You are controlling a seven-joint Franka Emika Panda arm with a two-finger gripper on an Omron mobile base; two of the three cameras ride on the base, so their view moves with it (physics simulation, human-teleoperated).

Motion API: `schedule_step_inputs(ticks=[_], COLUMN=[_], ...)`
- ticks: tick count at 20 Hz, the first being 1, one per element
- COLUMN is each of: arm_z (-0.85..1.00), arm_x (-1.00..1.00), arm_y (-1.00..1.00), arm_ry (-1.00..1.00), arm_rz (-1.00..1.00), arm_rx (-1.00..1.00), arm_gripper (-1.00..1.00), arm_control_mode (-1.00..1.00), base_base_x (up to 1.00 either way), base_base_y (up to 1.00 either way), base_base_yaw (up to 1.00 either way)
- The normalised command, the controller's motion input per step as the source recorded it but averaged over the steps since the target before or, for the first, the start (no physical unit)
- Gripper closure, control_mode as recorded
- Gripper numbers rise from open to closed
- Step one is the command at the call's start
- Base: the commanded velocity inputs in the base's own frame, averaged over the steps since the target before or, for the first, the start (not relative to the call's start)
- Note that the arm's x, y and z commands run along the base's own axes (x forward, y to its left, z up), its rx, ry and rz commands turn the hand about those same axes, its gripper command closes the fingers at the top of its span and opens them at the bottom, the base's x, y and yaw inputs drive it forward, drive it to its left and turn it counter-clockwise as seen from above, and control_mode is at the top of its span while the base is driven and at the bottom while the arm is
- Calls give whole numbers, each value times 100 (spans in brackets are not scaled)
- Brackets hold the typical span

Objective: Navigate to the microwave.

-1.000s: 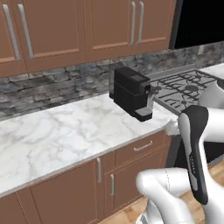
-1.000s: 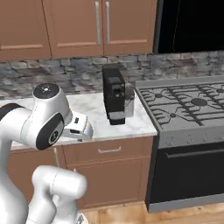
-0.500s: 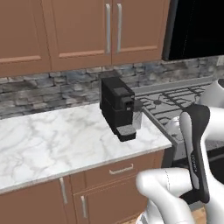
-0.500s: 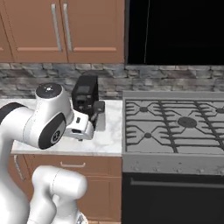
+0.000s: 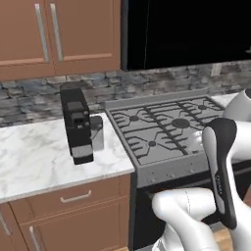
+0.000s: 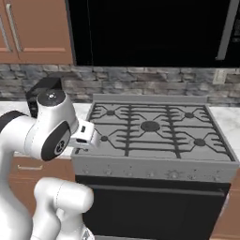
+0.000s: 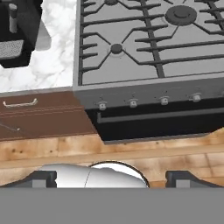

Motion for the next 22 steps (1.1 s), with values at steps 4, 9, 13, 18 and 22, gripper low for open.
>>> schedule_step_inputs(ticks=[4, 9, 13, 18, 22], arm_z=[0, 0, 0, 0, 0], arm_x=[0, 0, 0, 0, 0], arm_y=[0, 0, 0, 0, 0], arm_ry=[0, 0, 0, 0, 0], arm_rz=[0, 0, 0, 0, 0], arm_rx=[0, 0, 0, 0, 0], arm_gripper=[-100, -100, -100, -100, -100], arm_control_mode=[100, 100, 100, 100, 100], base_base_x=[100, 100, 100, 86, 52], base_base_y=[-100, -86, -28, -97, -100], base_base_yaw=[23, 25, 5, -8, -2])
